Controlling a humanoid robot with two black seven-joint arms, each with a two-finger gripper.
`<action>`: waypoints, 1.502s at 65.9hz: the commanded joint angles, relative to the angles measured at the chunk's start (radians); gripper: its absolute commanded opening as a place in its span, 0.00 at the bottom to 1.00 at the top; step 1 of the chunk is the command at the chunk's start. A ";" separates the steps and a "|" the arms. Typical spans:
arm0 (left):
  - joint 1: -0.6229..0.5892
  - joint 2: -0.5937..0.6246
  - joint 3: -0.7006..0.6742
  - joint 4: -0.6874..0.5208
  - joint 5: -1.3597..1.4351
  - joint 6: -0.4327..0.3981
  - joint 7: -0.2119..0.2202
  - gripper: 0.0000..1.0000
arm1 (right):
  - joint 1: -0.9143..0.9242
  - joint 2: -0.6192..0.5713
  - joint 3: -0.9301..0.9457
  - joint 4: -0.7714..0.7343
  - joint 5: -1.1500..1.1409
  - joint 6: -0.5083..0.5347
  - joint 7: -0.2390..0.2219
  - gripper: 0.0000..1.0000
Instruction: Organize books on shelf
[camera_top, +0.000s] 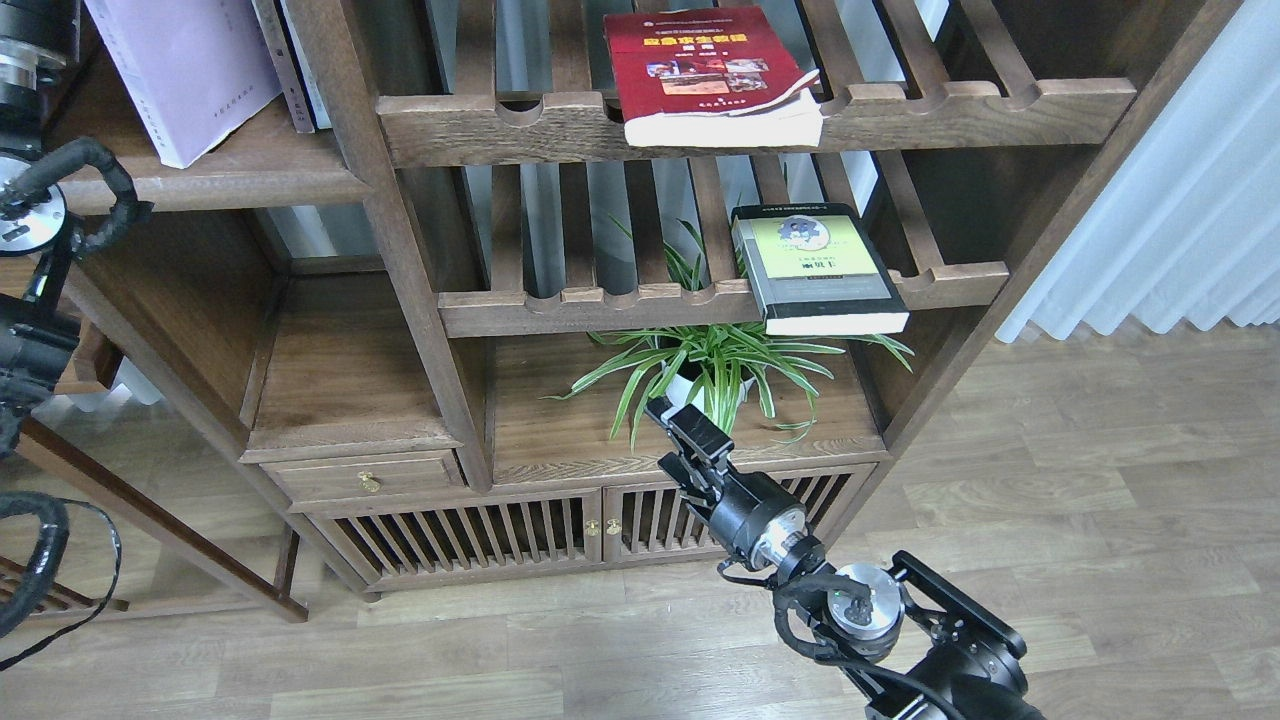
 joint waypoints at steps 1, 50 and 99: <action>0.000 -0.010 0.004 -0.006 -0.089 0.000 0.000 0.90 | 0.000 0.000 0.002 0.001 0.000 0.001 0.000 0.99; 0.005 -0.082 0.033 -0.109 -0.267 0.000 0.011 0.98 | 0.000 0.000 0.013 0.007 0.000 0.001 0.000 0.99; 0.321 -0.022 -0.034 -0.591 -0.281 0.000 0.015 0.92 | 0.011 0.000 0.052 0.058 0.003 0.001 0.002 0.99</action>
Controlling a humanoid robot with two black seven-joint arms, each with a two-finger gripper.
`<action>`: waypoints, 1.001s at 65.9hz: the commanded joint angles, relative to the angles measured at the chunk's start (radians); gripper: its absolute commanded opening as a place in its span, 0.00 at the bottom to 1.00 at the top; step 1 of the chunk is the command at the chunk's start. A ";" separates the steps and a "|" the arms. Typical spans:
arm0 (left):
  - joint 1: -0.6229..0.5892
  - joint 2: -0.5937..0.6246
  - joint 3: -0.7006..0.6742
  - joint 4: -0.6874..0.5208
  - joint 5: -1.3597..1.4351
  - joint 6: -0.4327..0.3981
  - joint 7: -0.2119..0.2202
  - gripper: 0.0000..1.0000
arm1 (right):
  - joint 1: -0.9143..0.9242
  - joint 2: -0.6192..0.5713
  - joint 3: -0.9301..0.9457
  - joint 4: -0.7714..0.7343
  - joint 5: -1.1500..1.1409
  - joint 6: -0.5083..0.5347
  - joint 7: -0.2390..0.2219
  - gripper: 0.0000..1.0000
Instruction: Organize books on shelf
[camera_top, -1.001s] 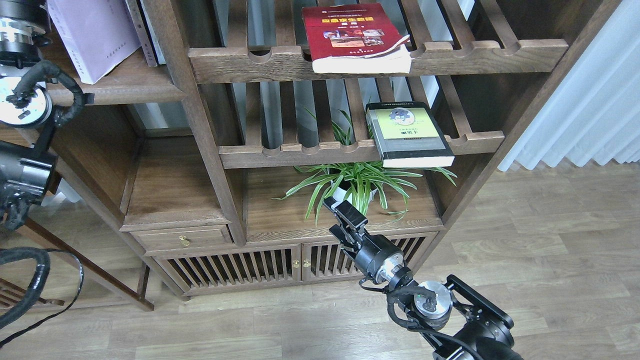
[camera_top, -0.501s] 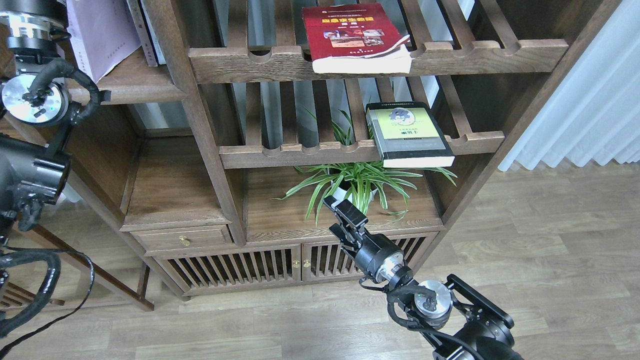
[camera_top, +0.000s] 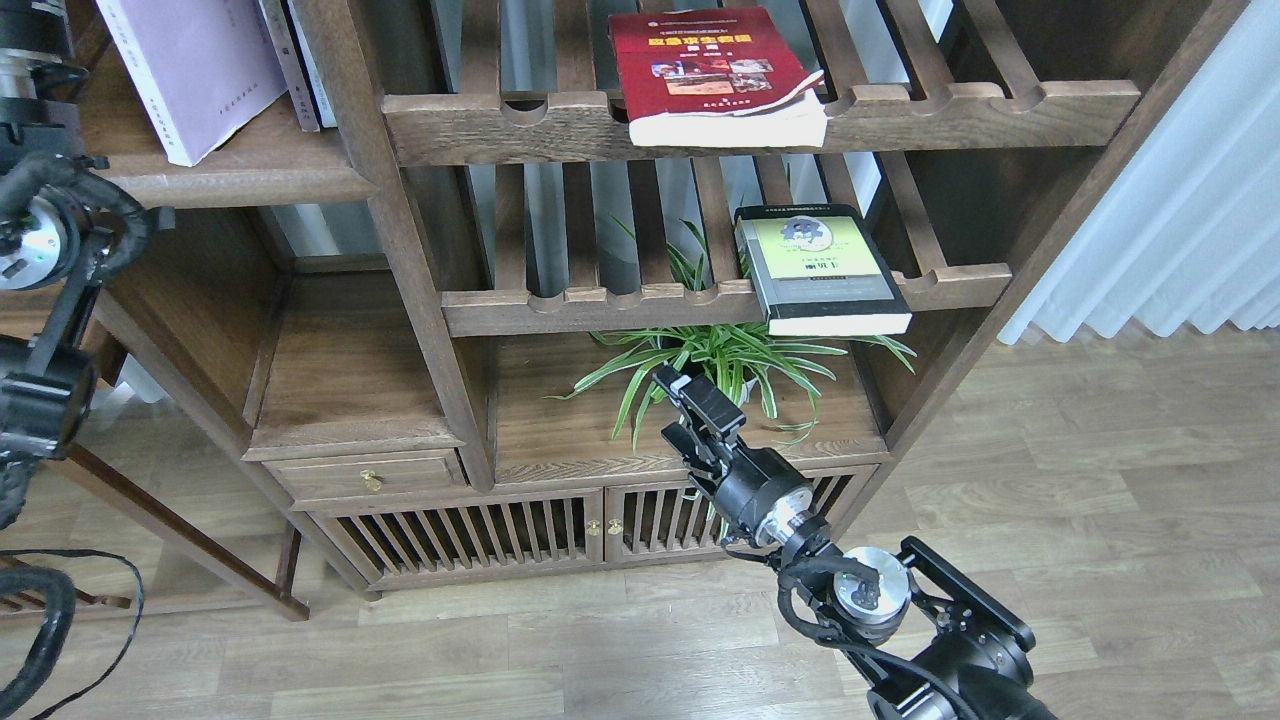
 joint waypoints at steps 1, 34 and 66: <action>0.098 -0.008 0.013 -0.028 0.001 0.000 0.008 0.92 | 0.008 0.000 0.003 0.003 0.001 0.000 0.001 0.99; 0.415 -0.016 0.180 -0.028 0.011 0.000 0.157 0.84 | 0.025 0.000 0.099 0.033 0.002 0.051 0.001 0.99; 0.552 -0.021 0.361 -0.027 0.015 0.000 0.180 0.88 | 0.086 0.000 0.201 -0.052 -0.002 0.025 0.001 0.99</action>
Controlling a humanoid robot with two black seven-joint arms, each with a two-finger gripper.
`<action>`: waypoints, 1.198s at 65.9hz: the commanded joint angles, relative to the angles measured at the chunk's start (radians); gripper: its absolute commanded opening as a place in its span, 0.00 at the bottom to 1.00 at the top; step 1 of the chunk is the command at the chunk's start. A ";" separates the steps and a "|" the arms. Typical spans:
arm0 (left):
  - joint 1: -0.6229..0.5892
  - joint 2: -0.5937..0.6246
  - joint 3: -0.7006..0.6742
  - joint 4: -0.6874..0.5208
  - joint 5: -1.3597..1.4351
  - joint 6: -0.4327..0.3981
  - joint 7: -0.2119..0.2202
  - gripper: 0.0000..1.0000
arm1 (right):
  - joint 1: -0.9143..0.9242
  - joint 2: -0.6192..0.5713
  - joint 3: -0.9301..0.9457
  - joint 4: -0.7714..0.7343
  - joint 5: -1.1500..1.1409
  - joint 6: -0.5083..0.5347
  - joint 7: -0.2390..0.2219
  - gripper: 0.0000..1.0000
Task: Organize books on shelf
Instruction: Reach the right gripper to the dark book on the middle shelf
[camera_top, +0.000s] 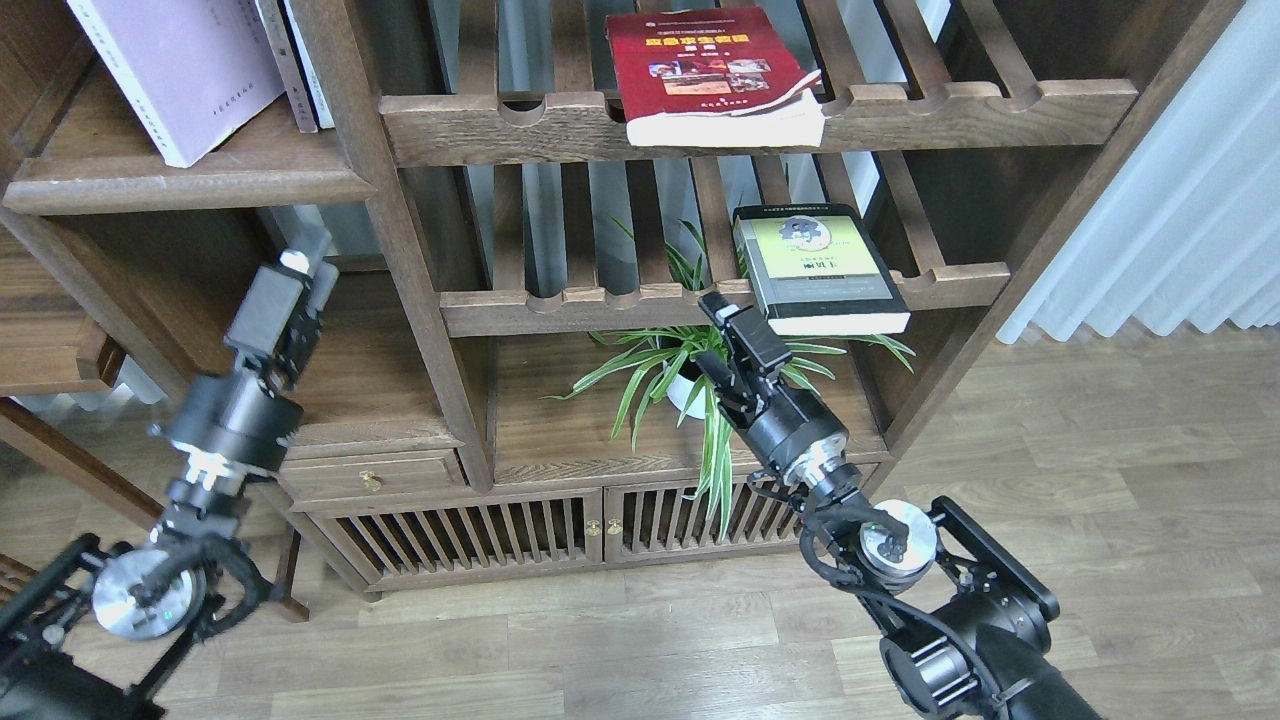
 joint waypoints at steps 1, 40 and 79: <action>0.008 0.000 0.050 0.001 0.004 0.000 0.022 0.88 | 0.023 0.000 0.030 -0.034 -0.001 -0.021 0.000 0.99; 0.030 -0.020 0.122 0.008 0.005 0.000 0.048 0.92 | 0.083 0.000 0.256 -0.094 0.011 -0.329 0.067 0.92; 0.044 -0.022 0.125 0.015 0.010 0.000 0.048 0.91 | 0.063 0.000 0.265 -0.077 0.087 -0.120 0.092 0.03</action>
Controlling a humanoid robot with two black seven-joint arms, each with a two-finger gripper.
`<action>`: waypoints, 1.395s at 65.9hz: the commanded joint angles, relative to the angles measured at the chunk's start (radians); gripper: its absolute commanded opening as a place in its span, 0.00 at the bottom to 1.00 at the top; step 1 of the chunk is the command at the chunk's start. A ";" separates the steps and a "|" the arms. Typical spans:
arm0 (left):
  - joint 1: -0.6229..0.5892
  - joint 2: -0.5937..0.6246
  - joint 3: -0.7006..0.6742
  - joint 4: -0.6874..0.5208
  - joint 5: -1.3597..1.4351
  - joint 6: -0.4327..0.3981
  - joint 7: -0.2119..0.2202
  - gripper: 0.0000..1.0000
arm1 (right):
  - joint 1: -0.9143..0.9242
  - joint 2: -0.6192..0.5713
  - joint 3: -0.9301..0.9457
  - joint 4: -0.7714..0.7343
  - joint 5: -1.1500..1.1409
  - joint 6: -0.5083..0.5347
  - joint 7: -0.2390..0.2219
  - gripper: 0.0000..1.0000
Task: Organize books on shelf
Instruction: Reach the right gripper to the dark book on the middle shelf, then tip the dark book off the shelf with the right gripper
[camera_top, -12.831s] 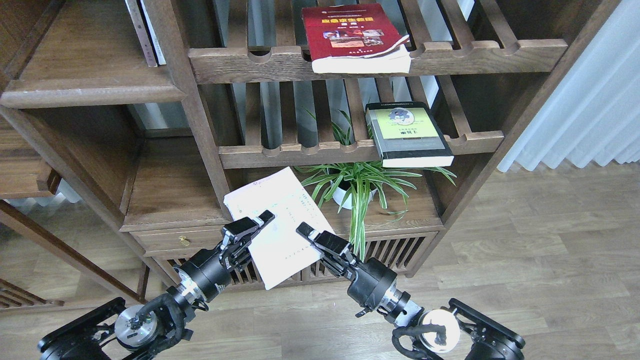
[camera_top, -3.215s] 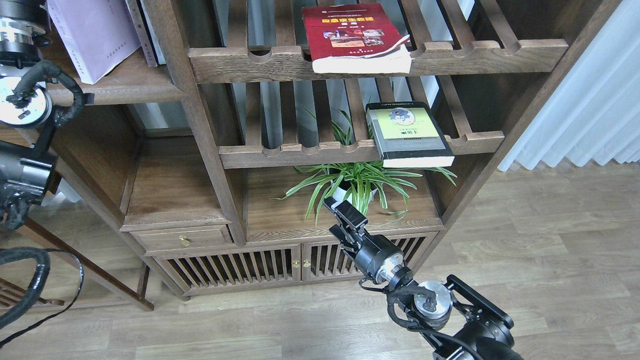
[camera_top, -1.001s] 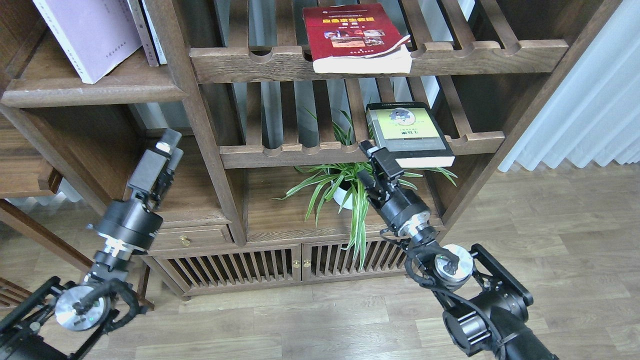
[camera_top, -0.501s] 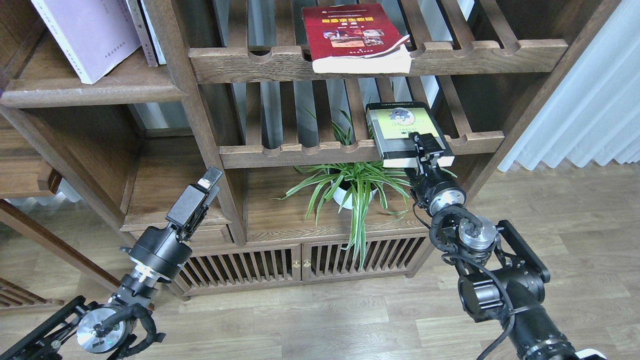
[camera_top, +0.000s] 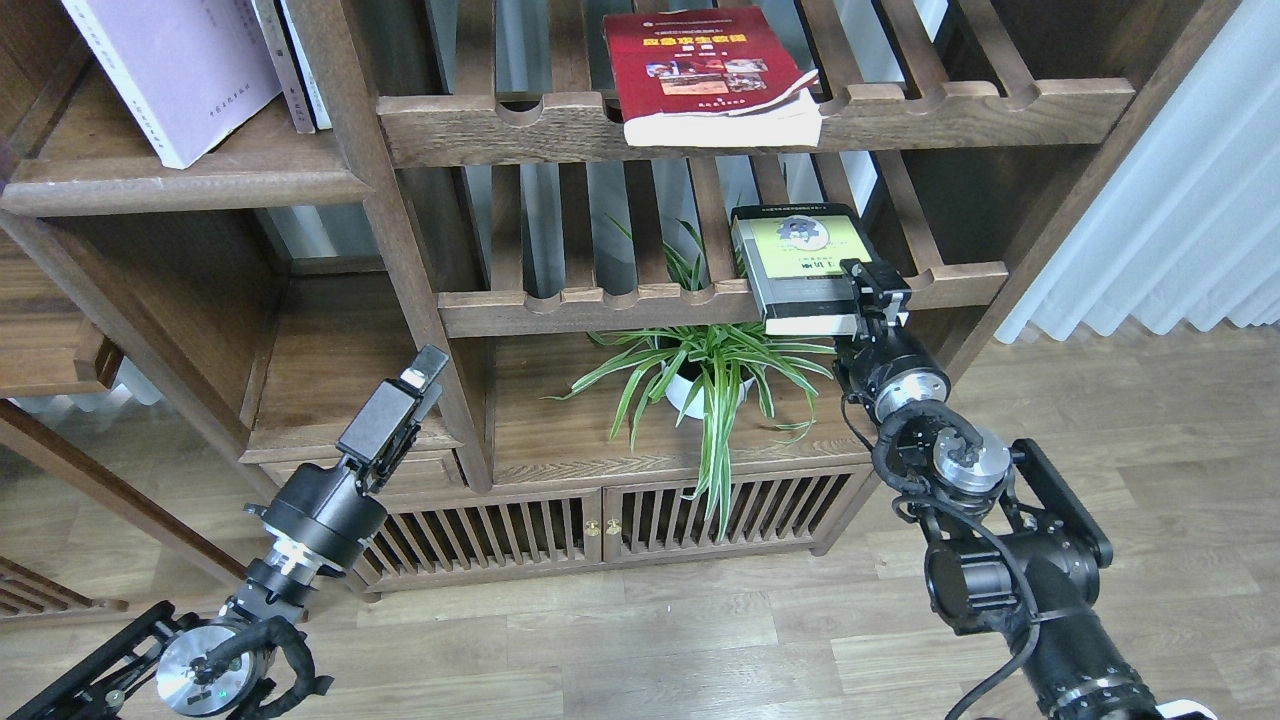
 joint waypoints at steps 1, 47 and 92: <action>0.000 0.000 0.000 0.002 0.000 0.000 0.000 0.91 | -0.004 0.000 -0.010 -0.003 0.004 0.030 0.001 0.03; 0.003 -0.055 0.015 0.025 -0.244 0.000 0.143 0.89 | -0.234 0.000 -0.116 0.198 0.076 0.286 -0.200 0.04; 0.005 -0.023 0.015 0.012 -0.282 0.000 0.269 0.89 | -0.314 -0.035 -0.430 0.224 0.075 0.448 -0.274 0.04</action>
